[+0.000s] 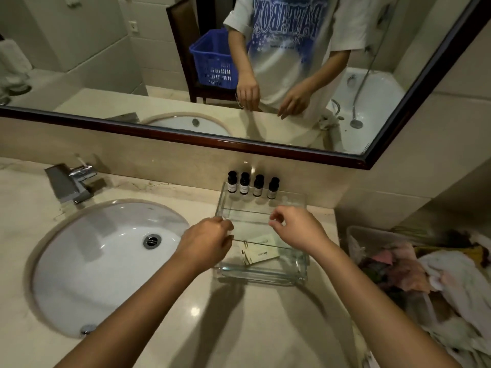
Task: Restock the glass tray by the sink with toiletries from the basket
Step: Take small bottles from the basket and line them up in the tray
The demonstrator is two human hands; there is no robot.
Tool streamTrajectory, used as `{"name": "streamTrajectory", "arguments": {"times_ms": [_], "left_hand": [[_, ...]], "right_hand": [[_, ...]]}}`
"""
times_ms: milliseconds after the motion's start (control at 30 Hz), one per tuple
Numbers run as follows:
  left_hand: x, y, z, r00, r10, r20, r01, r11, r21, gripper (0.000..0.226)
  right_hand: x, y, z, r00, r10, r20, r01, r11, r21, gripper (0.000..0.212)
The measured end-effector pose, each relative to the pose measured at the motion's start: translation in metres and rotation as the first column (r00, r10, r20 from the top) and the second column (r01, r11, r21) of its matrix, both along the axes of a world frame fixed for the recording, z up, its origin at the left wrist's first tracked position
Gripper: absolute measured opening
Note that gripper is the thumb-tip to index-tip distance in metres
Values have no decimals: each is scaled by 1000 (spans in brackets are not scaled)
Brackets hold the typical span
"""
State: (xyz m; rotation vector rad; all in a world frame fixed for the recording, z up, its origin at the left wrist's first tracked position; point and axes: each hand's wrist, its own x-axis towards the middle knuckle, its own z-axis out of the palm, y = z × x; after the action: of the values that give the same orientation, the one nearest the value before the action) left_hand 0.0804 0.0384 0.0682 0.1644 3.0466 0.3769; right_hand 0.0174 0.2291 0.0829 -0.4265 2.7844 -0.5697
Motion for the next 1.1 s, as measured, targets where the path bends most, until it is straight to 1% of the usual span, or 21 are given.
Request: {"name": "streamTrajectory", "arguments": {"times_ms": [133, 233, 333, 433, 567, 633, 733, 833, 900, 1033, 1100], "left_hand": [[46, -45, 17, 990, 142, 1, -142, 990, 17, 33], [99, -87, 26, 970, 242, -8, -242, 970, 15, 33], [174, -134, 39, 929, 369, -21, -369, 929, -16, 34], [258, -182, 49, 869, 494, -20, -495, 868, -50, 34], [393, -235, 66, 745, 666, -15, -663, 739, -117, 31], [467, -253, 74, 656, 754, -22, -748, 647, -146, 30], [566, -267, 81, 494, 869, -15, -862, 487, -137, 31], [656, -267, 83, 284, 959, -18, -954, 280, -109, 33], [699, -263, 83, 183, 983, -21, -980, 180, -85, 33], [779, -244, 79, -59, 998, -11, -997, -59, -53, 34], [807, -234, 74, -164, 986, -1, -985, -164, -50, 31]], "right_hand": [[23, -42, 20, 995, 82, -62, -82, 997, 8, 21], [53, -88, 29, 980, 177, -92, -179, 984, -11, 21], [103, -150, 37, 952, 287, -110, -295, 954, -60, 17], [168, -215, 46, 897, 423, -128, -437, 892, -114, 17], [274, -300, 58, 768, 620, -163, -640, 754, -149, 18], [330, -339, 63, 680, 715, -163, -733, 661, -161, 18], [410, -389, 70, 539, 828, -152, -841, 519, -154, 18], [489, -429, 77, 378, 912, -157, -923, 358, -145, 17], [531, -448, 79, 276, 948, -160, -958, 258, -128, 18], [616, -482, 78, 30, 986, -162, -997, 17, -81, 19], [650, -495, 76, -63, 988, -140, -994, -75, -81, 18]]}}
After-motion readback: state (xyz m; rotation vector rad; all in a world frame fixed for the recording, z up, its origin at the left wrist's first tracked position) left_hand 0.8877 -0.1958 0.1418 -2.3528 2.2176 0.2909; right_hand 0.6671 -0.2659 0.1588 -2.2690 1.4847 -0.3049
